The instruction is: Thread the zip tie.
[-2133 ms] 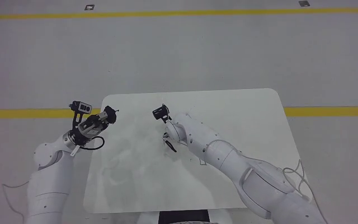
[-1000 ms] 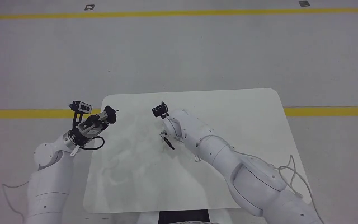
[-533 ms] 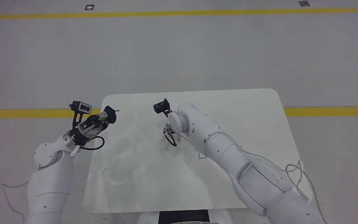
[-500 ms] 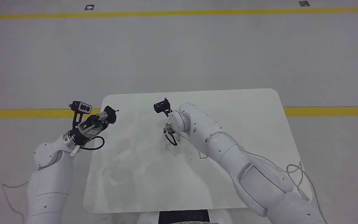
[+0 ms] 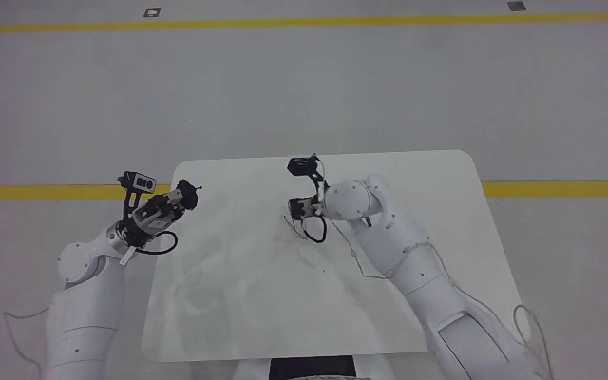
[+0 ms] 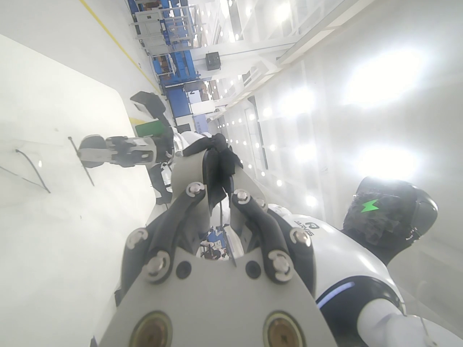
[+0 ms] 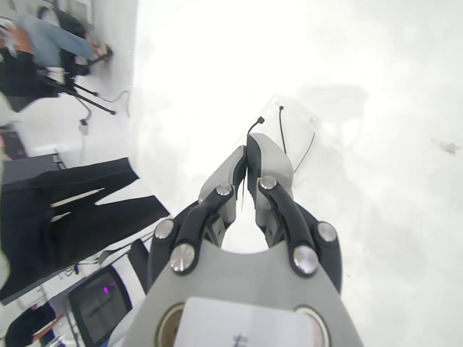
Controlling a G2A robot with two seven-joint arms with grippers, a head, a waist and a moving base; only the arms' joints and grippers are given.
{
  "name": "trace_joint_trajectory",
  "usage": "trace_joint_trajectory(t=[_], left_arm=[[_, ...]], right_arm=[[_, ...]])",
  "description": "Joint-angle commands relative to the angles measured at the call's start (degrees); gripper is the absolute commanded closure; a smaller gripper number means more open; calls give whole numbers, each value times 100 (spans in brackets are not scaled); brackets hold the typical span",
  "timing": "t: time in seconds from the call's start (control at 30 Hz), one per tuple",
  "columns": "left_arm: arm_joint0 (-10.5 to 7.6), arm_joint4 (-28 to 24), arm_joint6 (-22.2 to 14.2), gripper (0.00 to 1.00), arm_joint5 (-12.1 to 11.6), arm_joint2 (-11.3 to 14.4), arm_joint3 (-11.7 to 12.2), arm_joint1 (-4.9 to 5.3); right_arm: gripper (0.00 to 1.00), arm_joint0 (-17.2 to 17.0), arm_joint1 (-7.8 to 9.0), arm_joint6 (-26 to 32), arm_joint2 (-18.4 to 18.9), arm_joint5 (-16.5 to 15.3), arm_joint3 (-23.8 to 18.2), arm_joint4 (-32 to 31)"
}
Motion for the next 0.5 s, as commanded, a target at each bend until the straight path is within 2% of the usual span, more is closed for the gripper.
trace_joint_trajectory(t=[0.0,0.1,0.17,0.47], left_arm=[[0,0,0,100,0,0,0,0],[0,0,0,100,0,0,0,0],[0,0,0,100,0,0,0,0],[0,0,0,100,0,0,0,0]], right_arm=[[100,-244,54,-196,244,-125,-288,239],[100,-526,79,-639,410,-396,-553,706],[100,-596,80,-766,409,-567,-560,933],[100,-596,80,-766,409,-567,-560,933]])
